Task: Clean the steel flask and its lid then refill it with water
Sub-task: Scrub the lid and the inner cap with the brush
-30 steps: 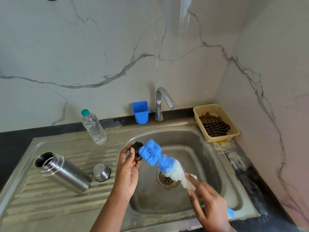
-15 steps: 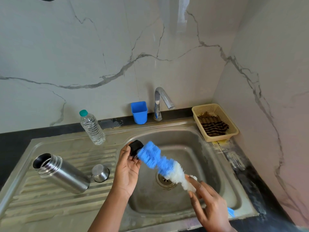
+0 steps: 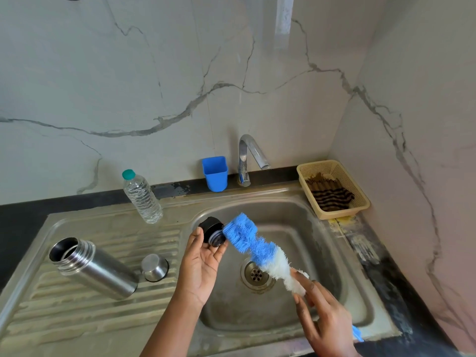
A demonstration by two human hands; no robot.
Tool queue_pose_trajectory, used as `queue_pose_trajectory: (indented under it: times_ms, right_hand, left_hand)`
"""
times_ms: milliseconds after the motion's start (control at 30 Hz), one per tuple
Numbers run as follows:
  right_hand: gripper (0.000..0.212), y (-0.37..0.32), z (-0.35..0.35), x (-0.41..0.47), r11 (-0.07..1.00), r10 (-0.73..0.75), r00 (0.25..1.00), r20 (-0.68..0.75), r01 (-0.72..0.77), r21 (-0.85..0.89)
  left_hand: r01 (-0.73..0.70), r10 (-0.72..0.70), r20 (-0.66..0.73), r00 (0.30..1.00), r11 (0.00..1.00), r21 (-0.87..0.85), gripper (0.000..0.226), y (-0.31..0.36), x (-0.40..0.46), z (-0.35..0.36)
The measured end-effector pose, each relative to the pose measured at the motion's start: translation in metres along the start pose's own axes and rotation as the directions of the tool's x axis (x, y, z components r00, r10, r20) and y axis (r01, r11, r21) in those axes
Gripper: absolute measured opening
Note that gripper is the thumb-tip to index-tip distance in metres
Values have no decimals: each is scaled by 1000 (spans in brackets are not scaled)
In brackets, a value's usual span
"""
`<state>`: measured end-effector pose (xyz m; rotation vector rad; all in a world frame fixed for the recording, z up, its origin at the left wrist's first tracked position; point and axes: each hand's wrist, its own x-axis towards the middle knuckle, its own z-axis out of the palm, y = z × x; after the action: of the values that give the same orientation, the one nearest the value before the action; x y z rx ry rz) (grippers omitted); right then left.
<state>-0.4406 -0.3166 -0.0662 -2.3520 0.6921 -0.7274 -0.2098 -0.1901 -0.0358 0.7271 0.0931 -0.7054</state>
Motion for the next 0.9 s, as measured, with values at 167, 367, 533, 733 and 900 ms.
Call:
queue_pose_trajectory:
  times_ms: [167, 367, 533, 733, 900]
  right_hand:
    - [41, -5, 0, 8, 991, 132, 991, -20, -132, -20]
    - [39, -14, -17, 32, 999, -27, 998, 48, 28, -33]
    - [34, -17, -18, 41, 982, -164, 984, 72, 170, -85]
    - [33, -7, -10, 33, 949, -279, 960, -3, 276, -150]
    - [32, -2, -14, 36, 938, -286, 956, -65, 265, -225]
  left_hand:
    - [-89, 89, 15, 996, 950, 300, 63, -3, 3, -13]
    - [-318, 328, 120, 937, 657, 684, 70, -13, 1, -27]
    - [-374, 389, 172, 905, 534, 758, 76, -9, 0, -29]
    - [-421, 421, 242, 874, 410, 809, 75, -3, -3, -24]
    - [-458, 424, 320, 847, 277, 845, 74, -2, -8, -20]
